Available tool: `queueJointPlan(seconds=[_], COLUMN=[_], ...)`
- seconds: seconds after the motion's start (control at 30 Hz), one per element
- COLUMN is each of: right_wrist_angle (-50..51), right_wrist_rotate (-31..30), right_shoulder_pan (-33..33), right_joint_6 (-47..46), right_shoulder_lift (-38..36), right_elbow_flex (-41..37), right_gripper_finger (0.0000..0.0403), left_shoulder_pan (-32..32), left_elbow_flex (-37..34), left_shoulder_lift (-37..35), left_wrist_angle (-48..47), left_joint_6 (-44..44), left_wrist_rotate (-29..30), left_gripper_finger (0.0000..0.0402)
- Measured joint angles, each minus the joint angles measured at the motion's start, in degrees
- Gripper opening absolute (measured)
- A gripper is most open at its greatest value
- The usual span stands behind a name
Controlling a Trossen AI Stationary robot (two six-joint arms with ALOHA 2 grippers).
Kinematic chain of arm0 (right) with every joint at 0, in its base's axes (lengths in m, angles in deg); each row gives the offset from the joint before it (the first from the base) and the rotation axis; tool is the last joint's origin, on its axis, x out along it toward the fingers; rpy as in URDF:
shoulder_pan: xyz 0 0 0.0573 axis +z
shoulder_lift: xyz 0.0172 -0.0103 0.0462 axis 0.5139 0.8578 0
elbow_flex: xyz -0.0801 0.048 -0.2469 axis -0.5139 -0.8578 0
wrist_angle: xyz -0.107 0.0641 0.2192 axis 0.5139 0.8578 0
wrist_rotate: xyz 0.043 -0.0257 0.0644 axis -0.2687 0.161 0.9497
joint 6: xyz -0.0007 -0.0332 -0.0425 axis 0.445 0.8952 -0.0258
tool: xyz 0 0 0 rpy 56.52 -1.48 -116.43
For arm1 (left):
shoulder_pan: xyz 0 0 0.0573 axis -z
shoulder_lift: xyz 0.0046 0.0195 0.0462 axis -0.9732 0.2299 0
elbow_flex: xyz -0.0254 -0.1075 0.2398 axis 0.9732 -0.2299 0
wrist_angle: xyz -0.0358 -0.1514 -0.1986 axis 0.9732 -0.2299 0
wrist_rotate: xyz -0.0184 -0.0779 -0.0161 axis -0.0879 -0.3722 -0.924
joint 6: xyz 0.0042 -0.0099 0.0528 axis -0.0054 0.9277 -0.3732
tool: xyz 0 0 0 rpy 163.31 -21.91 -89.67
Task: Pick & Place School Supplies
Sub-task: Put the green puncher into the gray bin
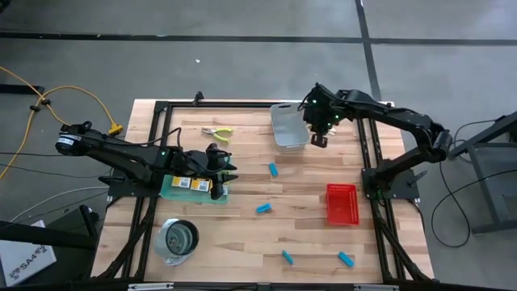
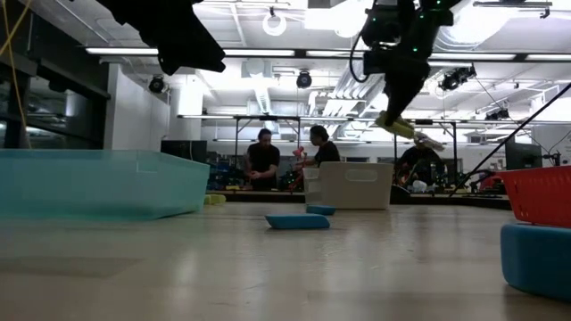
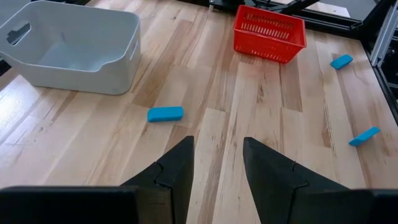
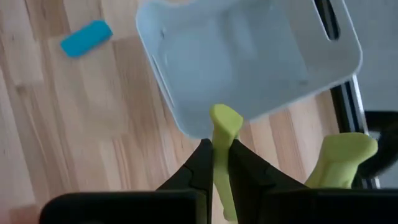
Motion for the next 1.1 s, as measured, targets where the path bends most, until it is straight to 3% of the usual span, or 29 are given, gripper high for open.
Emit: queueJointPlan(seconds=[0.23,0.43,0.67,0.87,1.1], right_wrist_angle=[-6.68,-7.93,-12.62,-14.61,-18.24], right_wrist_rotate=[1.63,3.14,10.15,9.5,4.47], right_shoulder_pan=[2.05,2.2,2.2,1.48,-1.06], right_joint_6=[-3.27,-6.08,-8.71,-12.74,-17.66], right_shoulder_lift=[3.99,8.07,14.18,20.59,24.64], right_elbow_flex=[0.6,7.18,13.25,13.64,13.64], right_gripper_finger=[0.0024,0.0025,0.0025,0.0025,0.0025], left_shoulder_pan=[0.0,-0.01,0.0,0.0,0.0], left_elbow_flex=[0.0,0.0,0.0,0.0,0.0], left_shoulder_lift=[0.0,-0.02,-0.02,-0.02,-0.02], left_wrist_angle=[-0.02,-0.02,-0.04,-0.15,-1.19], left_joint_6=[-0.02,-0.05,-1.03,-1.05,-1.14], left_wrist_rotate=[0.0,0.0,0.0,0.0,0.0], left_gripper_finger=[0.0135,0.0135,0.0135,0.0135,0.0135])
